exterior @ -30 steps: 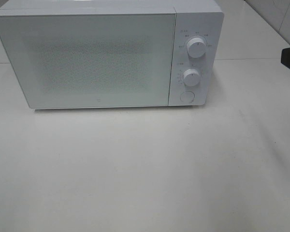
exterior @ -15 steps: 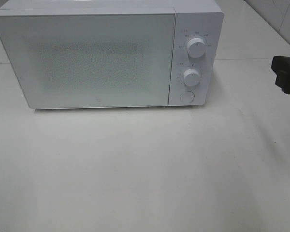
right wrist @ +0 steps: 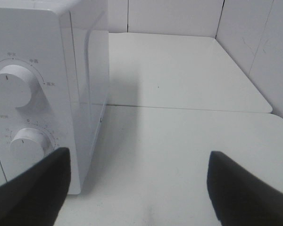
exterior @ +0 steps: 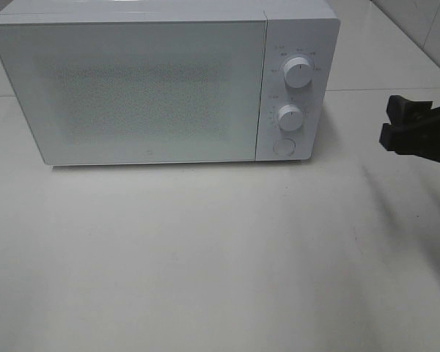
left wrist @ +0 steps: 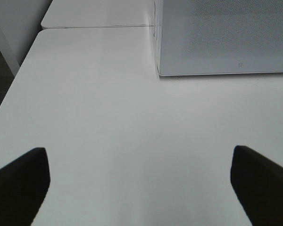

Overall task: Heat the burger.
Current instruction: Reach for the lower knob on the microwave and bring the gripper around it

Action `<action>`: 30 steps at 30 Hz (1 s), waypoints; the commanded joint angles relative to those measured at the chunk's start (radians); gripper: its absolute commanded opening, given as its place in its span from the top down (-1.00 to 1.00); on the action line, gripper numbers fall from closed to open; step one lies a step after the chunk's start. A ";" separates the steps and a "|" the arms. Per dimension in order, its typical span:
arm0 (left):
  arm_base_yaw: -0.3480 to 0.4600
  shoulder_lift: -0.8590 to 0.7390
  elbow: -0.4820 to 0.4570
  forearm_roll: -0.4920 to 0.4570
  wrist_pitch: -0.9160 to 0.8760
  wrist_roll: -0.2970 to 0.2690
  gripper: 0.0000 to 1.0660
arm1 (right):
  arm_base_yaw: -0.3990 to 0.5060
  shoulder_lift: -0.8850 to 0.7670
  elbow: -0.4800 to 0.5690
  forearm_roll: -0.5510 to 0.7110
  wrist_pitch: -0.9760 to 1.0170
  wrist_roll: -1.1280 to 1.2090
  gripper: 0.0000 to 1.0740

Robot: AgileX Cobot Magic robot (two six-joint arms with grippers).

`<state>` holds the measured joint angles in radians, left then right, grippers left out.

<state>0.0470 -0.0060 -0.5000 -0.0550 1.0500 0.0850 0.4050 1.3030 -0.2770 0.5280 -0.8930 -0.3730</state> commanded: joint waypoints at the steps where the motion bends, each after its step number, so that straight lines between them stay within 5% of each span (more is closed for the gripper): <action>1: 0.004 -0.020 0.003 -0.001 -0.011 -0.004 -0.81 | 0.065 0.037 -0.001 0.086 -0.106 -0.047 -0.42; 6: 0.004 -0.020 0.003 -0.001 -0.011 -0.004 -0.81 | 0.236 0.177 -0.023 0.260 -0.281 -0.047 -0.42; 14: 0.004 -0.020 0.003 -0.001 -0.011 -0.004 -0.81 | 0.349 0.313 -0.120 0.359 -0.338 -0.060 -0.42; 30: 0.004 -0.020 0.003 -0.001 -0.011 -0.004 -0.81 | 0.392 0.513 -0.327 0.391 -0.354 -0.049 -0.42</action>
<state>0.0470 -0.0060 -0.5000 -0.0550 1.0500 0.0850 0.7940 1.7970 -0.5710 0.9130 -1.2060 -0.4230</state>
